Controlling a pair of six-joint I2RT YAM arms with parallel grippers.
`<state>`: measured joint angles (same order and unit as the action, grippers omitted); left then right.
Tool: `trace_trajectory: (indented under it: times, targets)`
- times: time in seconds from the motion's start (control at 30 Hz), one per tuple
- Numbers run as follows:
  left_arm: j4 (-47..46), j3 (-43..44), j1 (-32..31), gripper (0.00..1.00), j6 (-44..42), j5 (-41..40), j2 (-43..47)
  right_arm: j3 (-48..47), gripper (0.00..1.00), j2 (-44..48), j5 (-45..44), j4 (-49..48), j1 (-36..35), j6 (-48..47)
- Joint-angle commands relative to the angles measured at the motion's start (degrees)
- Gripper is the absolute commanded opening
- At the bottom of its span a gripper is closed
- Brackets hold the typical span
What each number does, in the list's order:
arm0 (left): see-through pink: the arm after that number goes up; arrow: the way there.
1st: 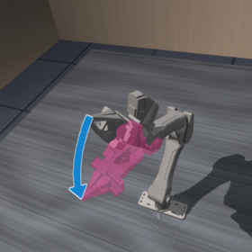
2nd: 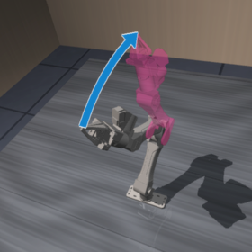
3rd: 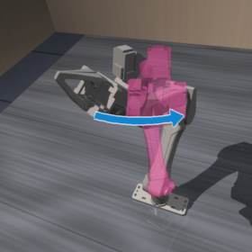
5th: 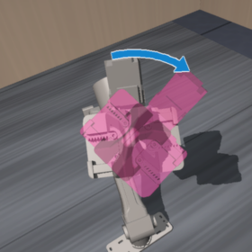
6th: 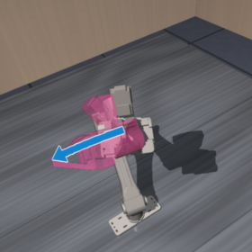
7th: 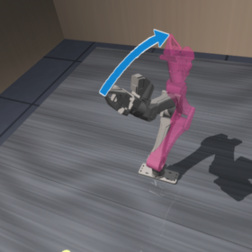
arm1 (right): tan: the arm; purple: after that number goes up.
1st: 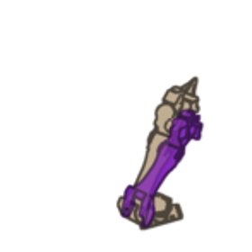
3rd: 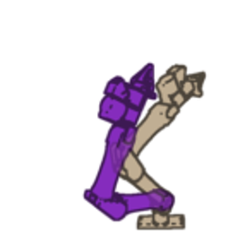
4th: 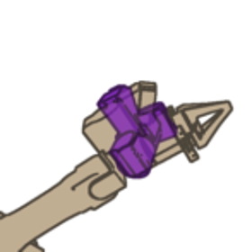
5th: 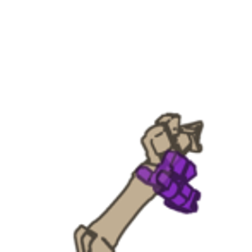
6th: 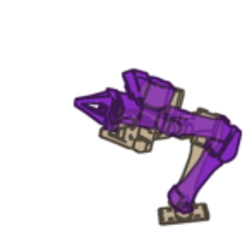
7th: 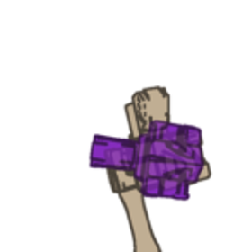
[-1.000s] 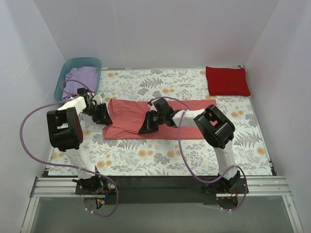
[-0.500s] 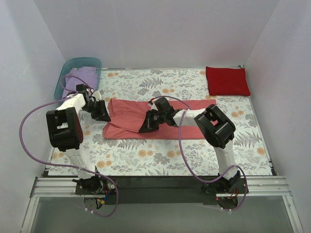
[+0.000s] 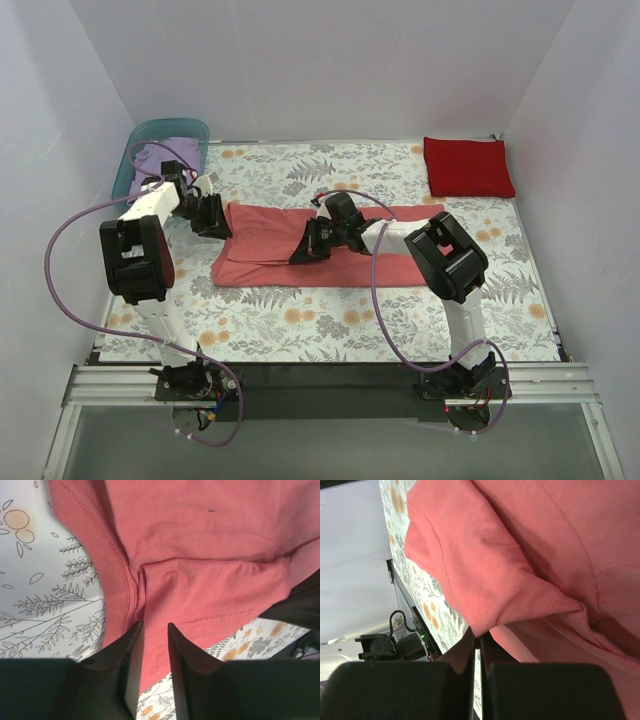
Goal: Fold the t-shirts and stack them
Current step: Fold the tshirt
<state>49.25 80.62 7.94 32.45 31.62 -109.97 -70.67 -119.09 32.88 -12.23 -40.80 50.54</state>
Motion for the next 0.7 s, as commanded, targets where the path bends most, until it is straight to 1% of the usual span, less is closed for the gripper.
trace_trajectory:
  times: [0.0, 0.2, 0.47, 0.67]
  targets:
    - [1.98, 1.21, -0.21, 0.29, -0.1, -1.02, 0.72, -2.19, 0.01, 1.67, 1.3, -2.18, 0.54, -0.62]
    - [3.39, -3.01, -0.21, 0.37, -1.51, -2.17, 3.01, -2.45, 0.01, 1.14, 1.48, -3.06, 0.98, 0.26]
    - [3.04, -7.14, -0.21, 0.37, -1.68, -1.73, 5.12, -1.66, 0.01, 1.31, 1.48, -3.33, 1.07, 0.34]
    - [2.86, -5.3, -0.3, 0.36, -0.63, -1.56, 6.08, -1.05, 0.01, 1.4, 1.48, -3.42, 1.07, 0.43]
